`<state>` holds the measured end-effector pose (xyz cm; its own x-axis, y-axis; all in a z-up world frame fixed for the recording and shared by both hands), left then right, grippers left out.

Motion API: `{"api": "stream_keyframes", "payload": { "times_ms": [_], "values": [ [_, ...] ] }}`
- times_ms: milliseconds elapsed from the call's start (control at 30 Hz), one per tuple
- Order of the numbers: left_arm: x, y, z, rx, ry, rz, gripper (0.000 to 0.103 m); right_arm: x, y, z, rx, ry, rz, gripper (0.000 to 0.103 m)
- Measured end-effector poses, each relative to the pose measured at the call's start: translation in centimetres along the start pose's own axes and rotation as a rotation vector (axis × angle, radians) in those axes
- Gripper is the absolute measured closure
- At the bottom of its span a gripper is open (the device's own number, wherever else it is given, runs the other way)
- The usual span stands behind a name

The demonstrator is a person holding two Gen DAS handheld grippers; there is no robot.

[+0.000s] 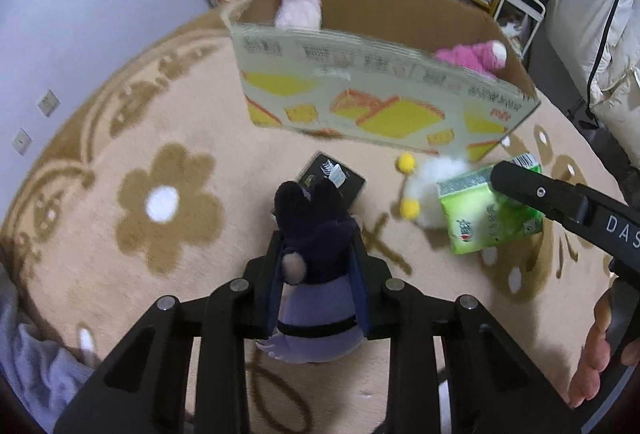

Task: Organize soft objects
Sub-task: 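Grasp and lift the purple plush with the left gripper while the right gripper lifts the green tissue pack, then drop the purple plush into the box with the left gripper while the right gripper drops the tissue pack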

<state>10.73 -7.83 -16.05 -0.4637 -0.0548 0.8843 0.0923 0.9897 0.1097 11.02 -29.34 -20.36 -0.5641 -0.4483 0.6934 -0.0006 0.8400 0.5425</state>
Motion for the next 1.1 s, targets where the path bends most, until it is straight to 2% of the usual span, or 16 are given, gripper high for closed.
{"api": "stream_keyframes", "payload": {
  "times_ms": [67, 133, 500, 800, 1000, 1100],
  "values": [
    [0.9, 0.4, -0.4, 0.004, -0.031, -0.014, 0.075, 0.5, 0.4, -0.3, 0.008, -0.017, -0.006, 0.053],
    [1.6, 1.1, -0.8, 0.026, -0.054, 0.009, 0.075, 1.2, 0.7, -0.6, 0.017, -0.037, -0.020, 0.053],
    [5.5, 3.5, -4.4, 0.077, -0.222, -0.030, 0.075, 4.8, 3.0, -2.8, 0.068, -0.163, -0.046, 0.053],
    [7.9, 4.3, -8.2, 0.070, -0.326, -0.055, 0.075, 6.4, 4.7, -5.4, 0.114, -0.224, -0.009, 0.053],
    [9.4, 4.0, -11.3, 0.028, -0.404, -0.088, 0.075, 7.6, 5.5, -7.7, 0.156, -0.283, 0.018, 0.053],
    [9.7, 3.9, -12.8, 0.031, -0.420, -0.066, 0.075, 7.7, 5.7, -8.8, 0.181, -0.317, 0.033, 0.053]
  ]
}}
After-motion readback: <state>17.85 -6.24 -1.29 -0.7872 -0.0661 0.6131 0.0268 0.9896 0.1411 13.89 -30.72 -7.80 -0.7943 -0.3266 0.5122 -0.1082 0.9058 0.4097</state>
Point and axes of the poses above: each gripper's, at about its wrist camera, not at the fingertips, and x roughly against the way its jaws point, y to its left, z to its underside, the point moved 3 cm from there along -x, roughly the way its jaws point, and after that the axes turned 11 degrees about -z, right-handed, at the moved point
